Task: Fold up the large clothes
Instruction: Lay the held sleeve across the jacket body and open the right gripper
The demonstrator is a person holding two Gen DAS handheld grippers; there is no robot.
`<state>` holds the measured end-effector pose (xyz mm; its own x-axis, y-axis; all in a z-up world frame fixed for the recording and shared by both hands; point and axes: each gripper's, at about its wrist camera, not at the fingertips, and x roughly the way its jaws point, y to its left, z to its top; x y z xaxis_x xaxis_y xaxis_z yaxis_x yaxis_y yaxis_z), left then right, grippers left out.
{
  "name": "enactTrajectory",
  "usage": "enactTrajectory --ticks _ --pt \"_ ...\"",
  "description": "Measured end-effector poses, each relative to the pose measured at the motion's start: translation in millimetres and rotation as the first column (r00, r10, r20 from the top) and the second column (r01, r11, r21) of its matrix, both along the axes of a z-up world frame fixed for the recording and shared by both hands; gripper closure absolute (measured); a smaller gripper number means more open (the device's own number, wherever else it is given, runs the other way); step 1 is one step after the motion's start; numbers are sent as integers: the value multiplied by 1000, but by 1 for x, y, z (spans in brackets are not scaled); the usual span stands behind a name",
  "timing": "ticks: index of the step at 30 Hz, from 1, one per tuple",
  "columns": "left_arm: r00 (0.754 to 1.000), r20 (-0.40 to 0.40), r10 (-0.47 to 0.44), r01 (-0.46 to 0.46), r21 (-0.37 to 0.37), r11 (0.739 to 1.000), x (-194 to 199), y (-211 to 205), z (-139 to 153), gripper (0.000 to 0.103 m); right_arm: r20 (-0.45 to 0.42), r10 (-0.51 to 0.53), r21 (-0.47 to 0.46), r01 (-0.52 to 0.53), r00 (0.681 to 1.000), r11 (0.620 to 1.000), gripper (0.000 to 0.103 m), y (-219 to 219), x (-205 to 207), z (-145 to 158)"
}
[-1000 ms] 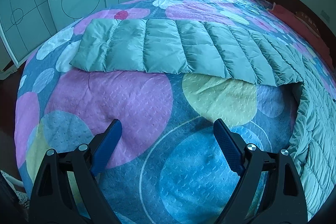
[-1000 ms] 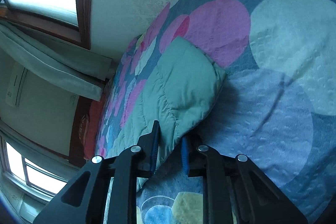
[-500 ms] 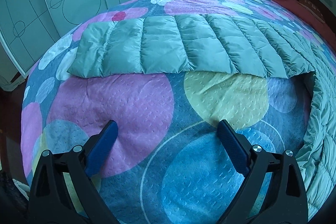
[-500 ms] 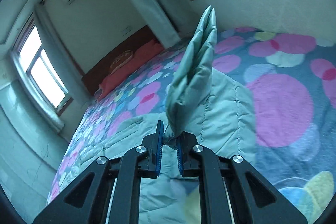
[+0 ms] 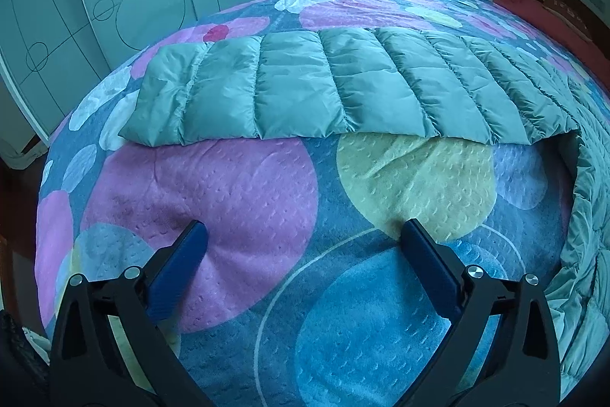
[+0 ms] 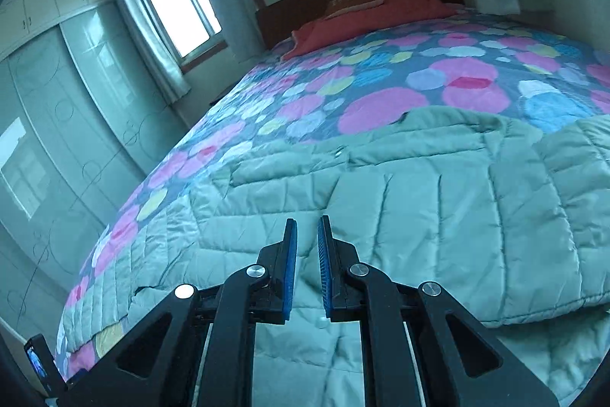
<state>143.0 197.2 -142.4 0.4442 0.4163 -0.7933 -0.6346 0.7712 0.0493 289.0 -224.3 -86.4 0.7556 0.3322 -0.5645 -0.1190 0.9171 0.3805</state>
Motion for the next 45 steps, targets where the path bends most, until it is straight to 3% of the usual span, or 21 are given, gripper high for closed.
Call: enactTrajectory --ticks 4,9,11,13,21,24,26,29,32,37,45 --pt "1000 5 0 0 0 1000 0 0 0 2 -39 82 -35 -84 996 996 91 53 13 -11" --pt "1000 10 -1 1 -1 1000 -1 1 0 2 -93 73 -101 -83 993 991 88 68 14 -24" --pt "1000 8 -1 1 -1 1000 -1 1 -1 2 -115 47 -112 -60 992 992 64 57 16 -29" --pt "1000 10 0 0 -2 1000 -2 1 0 2 -123 10 -118 -24 992 993 55 49 20 -34" --pt "1000 10 0 0 -1 1000 -1 0 -1 2 -241 -31 -227 -26 970 974 55 46 48 -60" --pt "1000 10 0 0 -1 1000 -1 0 -1 2 -248 -41 -256 -24 968 966 64 47 52 -64" --pt "1000 10 0 0 0 1000 -1 0 -1 2 -244 -56 -240 -4 968 971 83 41 51 -63" --pt "1000 10 0 0 -1 1000 -1 0 -1 2 -242 -64 -165 24 968 986 95 30 50 -57" --pt "1000 10 0 0 0 1000 -1 0 -1 2 -215 -50 -127 23 975 992 96 33 47 -45" --pt "1000 10 0 0 -1 1000 -1 0 -1 2 -176 90 -81 -106 980 991 96 82 45 -25" --pt "1000 11 0 0 0 1000 -1 0 -1 2 -249 275 -60 -298 929 953 96 150 46 -44"
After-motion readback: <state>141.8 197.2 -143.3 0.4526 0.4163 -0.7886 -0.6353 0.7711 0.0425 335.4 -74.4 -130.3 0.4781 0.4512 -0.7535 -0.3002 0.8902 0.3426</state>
